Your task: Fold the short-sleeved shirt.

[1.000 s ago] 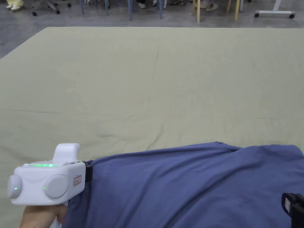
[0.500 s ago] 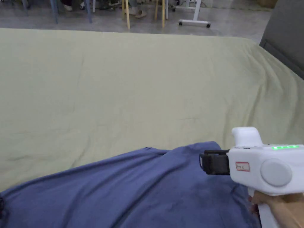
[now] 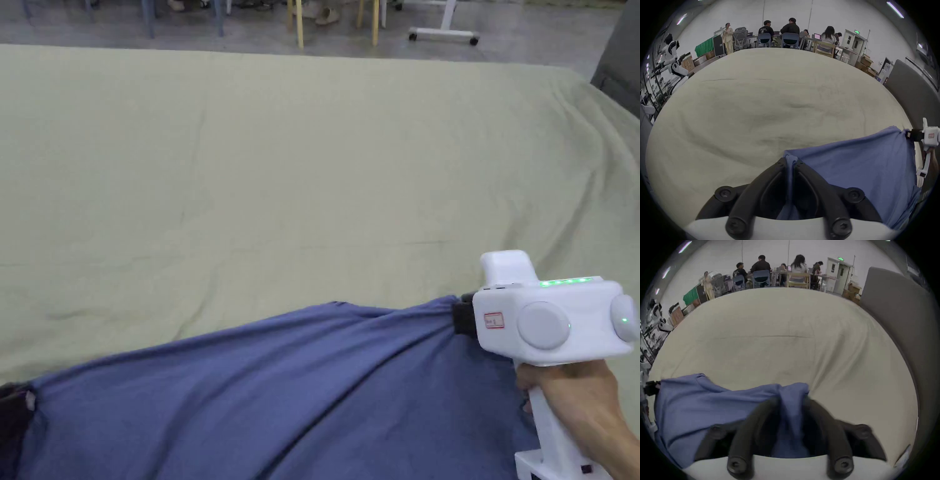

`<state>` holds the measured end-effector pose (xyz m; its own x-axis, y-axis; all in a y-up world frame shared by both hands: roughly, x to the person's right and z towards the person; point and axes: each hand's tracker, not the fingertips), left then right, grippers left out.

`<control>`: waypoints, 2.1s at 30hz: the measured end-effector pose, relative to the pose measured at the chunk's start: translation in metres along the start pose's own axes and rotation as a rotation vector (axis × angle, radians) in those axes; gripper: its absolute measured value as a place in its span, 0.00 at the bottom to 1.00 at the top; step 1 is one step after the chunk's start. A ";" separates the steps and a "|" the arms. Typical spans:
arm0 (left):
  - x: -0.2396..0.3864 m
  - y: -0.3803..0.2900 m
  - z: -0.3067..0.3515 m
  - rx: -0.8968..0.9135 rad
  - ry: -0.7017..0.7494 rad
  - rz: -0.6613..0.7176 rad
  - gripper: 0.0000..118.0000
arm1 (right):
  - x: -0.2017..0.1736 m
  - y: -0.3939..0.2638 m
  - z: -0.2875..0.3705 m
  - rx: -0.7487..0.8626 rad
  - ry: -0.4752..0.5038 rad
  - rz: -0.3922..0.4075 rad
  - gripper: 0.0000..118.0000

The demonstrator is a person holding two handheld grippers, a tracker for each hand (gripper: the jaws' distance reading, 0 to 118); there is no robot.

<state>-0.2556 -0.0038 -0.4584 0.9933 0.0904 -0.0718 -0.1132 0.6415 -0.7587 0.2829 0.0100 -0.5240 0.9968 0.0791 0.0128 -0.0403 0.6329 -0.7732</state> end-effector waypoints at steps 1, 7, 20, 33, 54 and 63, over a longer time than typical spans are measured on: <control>-0.001 0.003 0.000 0.014 0.001 0.000 0.04 | 0.005 -0.002 0.003 0.020 0.038 -0.014 0.05; 0.001 0.020 0.012 0.081 0.028 0.016 0.03 | 0.018 -0.003 0.037 0.082 0.065 -0.096 0.05; 0.011 0.044 0.093 0.230 -0.035 -0.003 0.03 | 0.035 -0.014 0.145 0.233 0.112 -0.158 0.05; 0.010 -0.075 0.223 0.245 -0.035 -0.048 0.03 | 0.032 -0.169 0.266 0.162 0.165 -0.178 0.05; -0.015 -0.192 0.231 0.051 0.064 0.018 0.04 | 0.024 -0.296 0.279 -0.058 0.061 -0.231 0.05; -0.011 -0.187 0.230 -0.034 0.010 0.069 0.98 | 0.007 -0.282 0.279 -0.079 -0.075 -0.113 0.94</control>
<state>-0.2506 0.0498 -0.1668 0.9834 0.1255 -0.1310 -0.1806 0.6078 -0.7733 0.2814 0.0473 -0.1287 0.9866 0.0699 0.1473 0.0802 0.5786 -0.8116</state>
